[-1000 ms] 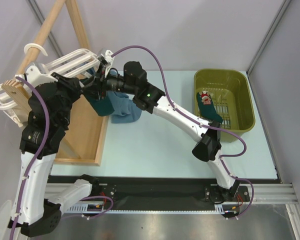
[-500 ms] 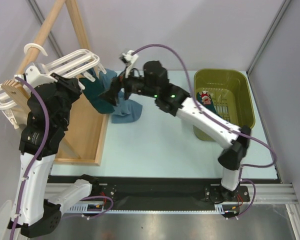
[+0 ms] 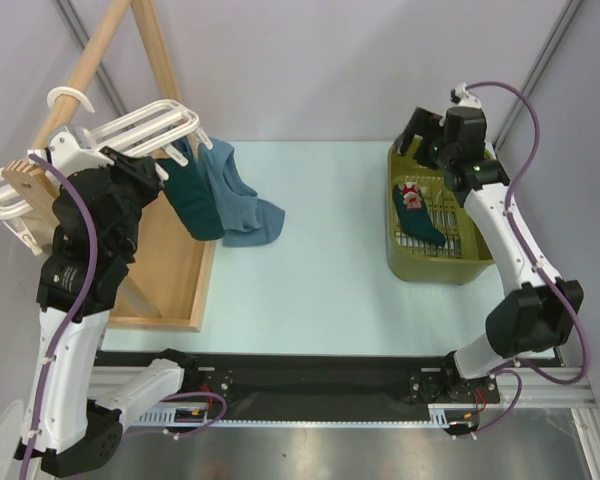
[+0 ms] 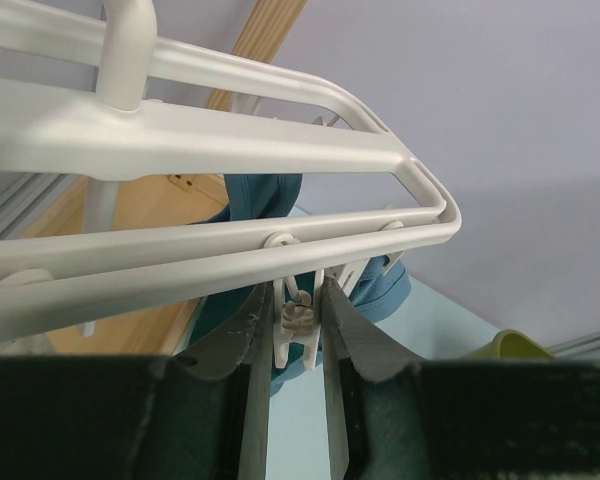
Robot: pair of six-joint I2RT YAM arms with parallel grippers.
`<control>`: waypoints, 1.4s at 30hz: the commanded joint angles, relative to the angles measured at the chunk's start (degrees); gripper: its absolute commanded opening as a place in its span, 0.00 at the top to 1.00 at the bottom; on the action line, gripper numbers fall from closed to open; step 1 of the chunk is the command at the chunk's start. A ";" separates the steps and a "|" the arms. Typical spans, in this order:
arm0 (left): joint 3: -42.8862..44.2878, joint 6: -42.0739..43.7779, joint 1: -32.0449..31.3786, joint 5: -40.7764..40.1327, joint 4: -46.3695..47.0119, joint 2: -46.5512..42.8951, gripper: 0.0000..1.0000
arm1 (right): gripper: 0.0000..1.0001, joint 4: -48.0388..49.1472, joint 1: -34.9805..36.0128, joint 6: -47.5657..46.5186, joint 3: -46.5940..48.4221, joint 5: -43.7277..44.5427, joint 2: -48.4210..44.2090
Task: Clip the socks to the hanger
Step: Pick up the sock from the bin.
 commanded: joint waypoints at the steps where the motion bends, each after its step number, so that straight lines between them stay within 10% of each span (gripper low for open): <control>1: 2.57 0.45 0.60 -0.35 1.82 -1.55 1.00 | 0.01 -6.11 -2.85 1.78 -1.76 6.28 3.43; 15: -0.77 -1.39 0.60 2.73 2.88 -1.99 1.00 | 0.30 4.41 -9.09 2.38 -3.61 4.10 21.44; 28: -2.62 -2.09 0.60 2.64 3.40 -2.52 1.00 | 0.31 4.59 -8.04 2.48 7.12 8.93 36.04; 37: -3.06 -2.53 0.51 3.08 3.40 -2.78 1.00 | 0.96 7.93 -8.92 0.11 6.59 9.99 36.22; 42: -3.14 -2.62 0.60 3.35 3.49 -2.78 1.00 | 1.00 10.04 -9.53 -0.77 4.84 9.38 32.27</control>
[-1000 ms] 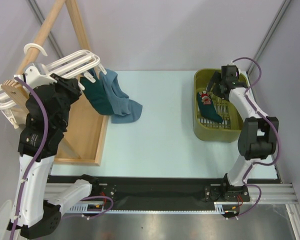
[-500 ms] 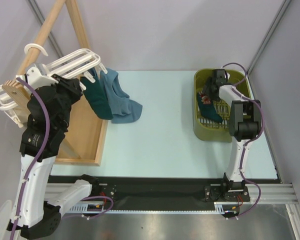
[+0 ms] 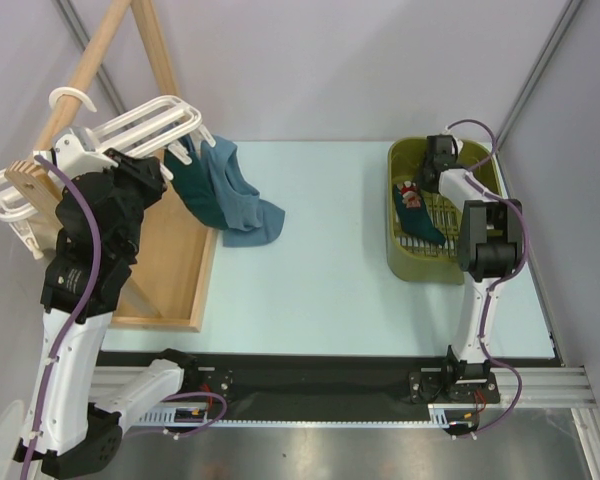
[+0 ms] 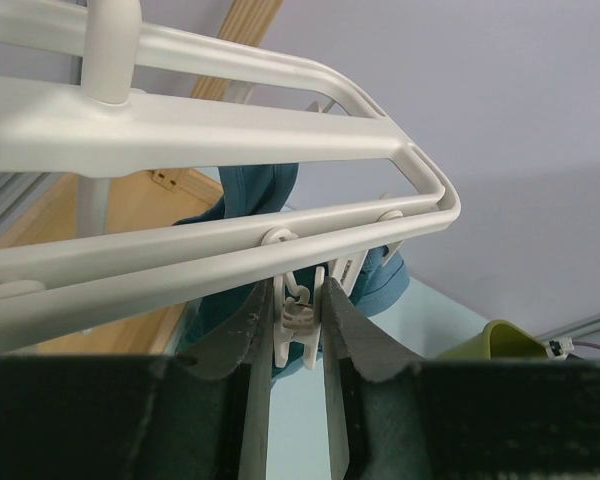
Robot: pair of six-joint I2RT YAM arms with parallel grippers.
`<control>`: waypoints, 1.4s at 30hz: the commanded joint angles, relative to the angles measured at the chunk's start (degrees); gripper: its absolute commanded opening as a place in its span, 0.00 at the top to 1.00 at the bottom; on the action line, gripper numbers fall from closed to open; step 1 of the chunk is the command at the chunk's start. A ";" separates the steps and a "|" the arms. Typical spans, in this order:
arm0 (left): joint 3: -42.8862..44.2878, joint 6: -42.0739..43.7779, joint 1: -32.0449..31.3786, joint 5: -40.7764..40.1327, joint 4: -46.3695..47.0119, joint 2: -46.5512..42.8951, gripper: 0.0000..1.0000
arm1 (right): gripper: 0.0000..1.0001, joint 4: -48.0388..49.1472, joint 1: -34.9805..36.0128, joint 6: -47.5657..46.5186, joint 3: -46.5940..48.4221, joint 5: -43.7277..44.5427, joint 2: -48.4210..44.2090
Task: Clip the socks to the hanger
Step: Pick up the sock from the bin.
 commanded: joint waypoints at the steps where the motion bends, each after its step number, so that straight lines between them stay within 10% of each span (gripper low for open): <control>1: -0.39 -3.08 0.47 1.01 0.63 -1.60 1.00 | 1.00 3.14 -1.01 -0.80 -0.43 -1.26 -4.45; 8: -1.71 -4.31 0.38 2.24 1.42 -1.78 1.00 | 0.39 -0.55 2.05 6.85 0.27 -3.83 -4.38; 16: -0.48 -3.17 0.47 1.19 0.54 -2.21 1.00 | 0.34 -5.82 4.96 7.56 5.10 2.14 1.34; 27: -1.80 -3.87 0.47 1.89 1.07 -2.65 1.00 | 0.50 -9.34 3.74 5.80 7.74 6.37 4.86; 31: -1.80 -3.96 0.47 1.80 0.89 -2.65 1.00 | 0.77 -8.29 2.77 5.19 6.34 5.40 3.46; 42: -2.59 -4.49 0.38 2.32 0.81 -2.74 1.00 | 0.96 0.15 -1.63 -1.30 -6.67 -4.86 -20.07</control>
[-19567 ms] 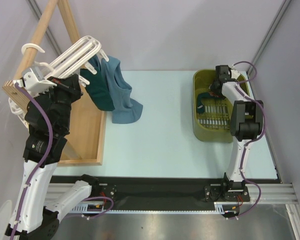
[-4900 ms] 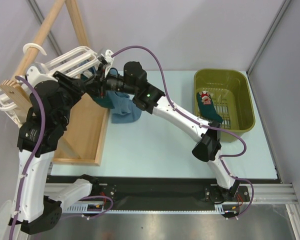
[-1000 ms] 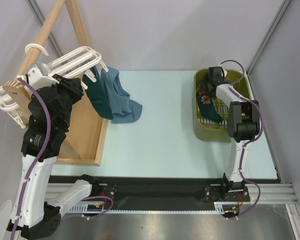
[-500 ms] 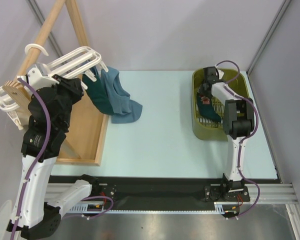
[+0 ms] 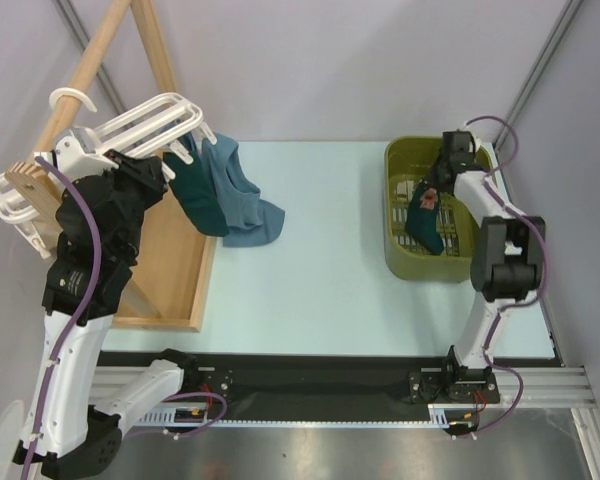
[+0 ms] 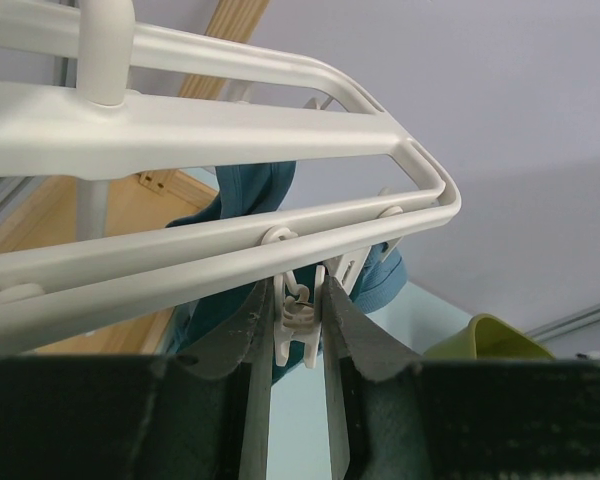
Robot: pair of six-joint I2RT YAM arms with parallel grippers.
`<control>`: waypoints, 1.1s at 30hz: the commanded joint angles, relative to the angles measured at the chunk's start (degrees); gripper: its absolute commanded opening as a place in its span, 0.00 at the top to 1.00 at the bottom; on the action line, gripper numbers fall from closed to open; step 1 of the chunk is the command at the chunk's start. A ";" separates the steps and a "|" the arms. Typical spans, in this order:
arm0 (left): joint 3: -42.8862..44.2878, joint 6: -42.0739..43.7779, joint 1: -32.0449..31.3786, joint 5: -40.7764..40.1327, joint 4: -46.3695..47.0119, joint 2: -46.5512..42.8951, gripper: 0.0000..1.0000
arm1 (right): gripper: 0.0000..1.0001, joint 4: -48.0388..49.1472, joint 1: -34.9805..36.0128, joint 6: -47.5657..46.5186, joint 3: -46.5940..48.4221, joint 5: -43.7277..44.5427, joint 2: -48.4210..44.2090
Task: Clip the socks to the hanger
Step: Pick up the sock from the bin.
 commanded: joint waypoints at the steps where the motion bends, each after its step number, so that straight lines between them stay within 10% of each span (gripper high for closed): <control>1: -1.08 -4.29 0.42 1.26 -1.10 -1.78 1.00 | 0.98 4.87 -0.82 -5.10 -2.23 -5.75 -11.98; 19: -2.05 -4.82 0.42 2.40 -0.57 -2.57 1.00 | 1.00 30.25 -6.44 -7.48 -22.28 -37.38 -36.08; 33: -5.20 -5.17 0.34 5.82 2.85 -5.30 1.00 | 1.00 24.04 21.39 -7.83 -13.15 -41.98 -45.75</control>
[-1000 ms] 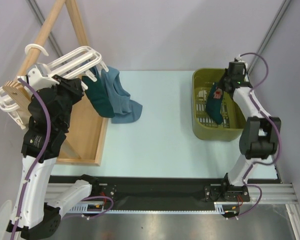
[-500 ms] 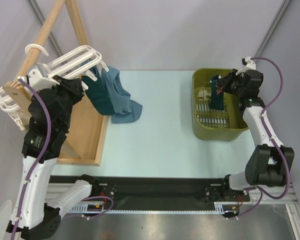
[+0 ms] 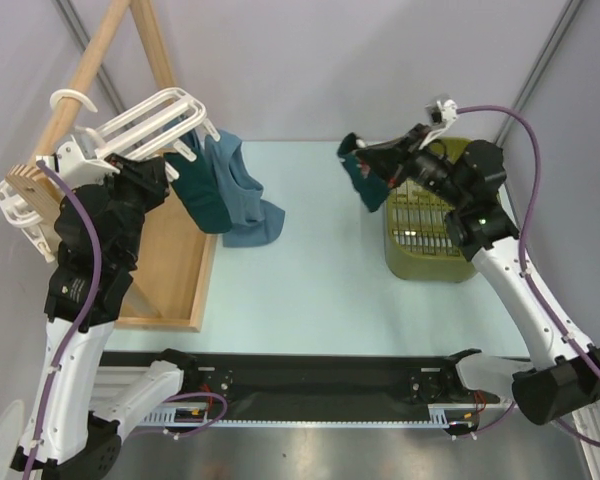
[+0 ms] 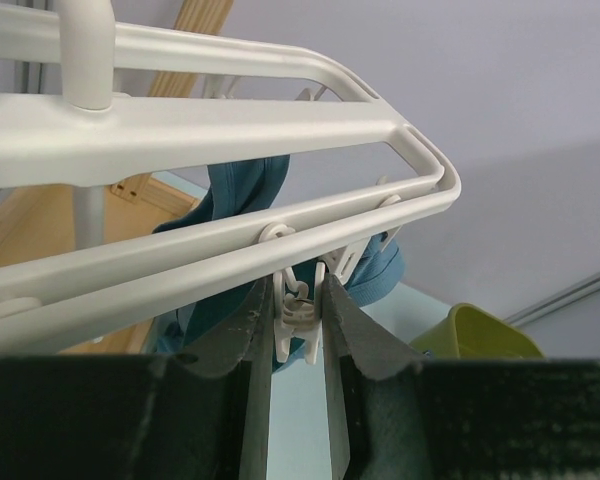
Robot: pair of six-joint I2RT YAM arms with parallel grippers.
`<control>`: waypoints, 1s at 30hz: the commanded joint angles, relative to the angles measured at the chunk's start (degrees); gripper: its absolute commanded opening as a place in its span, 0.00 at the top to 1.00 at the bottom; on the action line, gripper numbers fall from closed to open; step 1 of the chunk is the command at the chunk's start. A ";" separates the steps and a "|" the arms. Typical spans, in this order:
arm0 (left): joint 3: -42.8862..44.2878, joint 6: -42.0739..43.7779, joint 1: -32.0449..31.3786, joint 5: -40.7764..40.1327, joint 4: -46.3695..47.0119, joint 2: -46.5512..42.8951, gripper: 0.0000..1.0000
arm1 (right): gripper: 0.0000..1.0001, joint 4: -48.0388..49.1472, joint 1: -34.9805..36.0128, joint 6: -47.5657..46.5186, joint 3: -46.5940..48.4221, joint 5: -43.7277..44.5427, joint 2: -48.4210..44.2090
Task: Clip the socks to the hanger
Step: Clamp the sock onto the hanger.
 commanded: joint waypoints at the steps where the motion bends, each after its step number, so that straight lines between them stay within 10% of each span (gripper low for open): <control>1: -2.30 -6.09 0.29 2.57 -0.55 -3.55 1.00 | 1.00 -3.00 10.79 0.23 4.47 1.26 0.58; 11: -4.24 -5.91 0.29 2.75 1.12 -5.22 1.00 | 1.00 -9.33 33.77 9.37 19.67 15.75 16.22; 30: -4.59 -3.98 0.29 1.96 1.21 -6.54 1.00 | 1.00 -5.56 38.88 17.81 37.61 13.40 35.22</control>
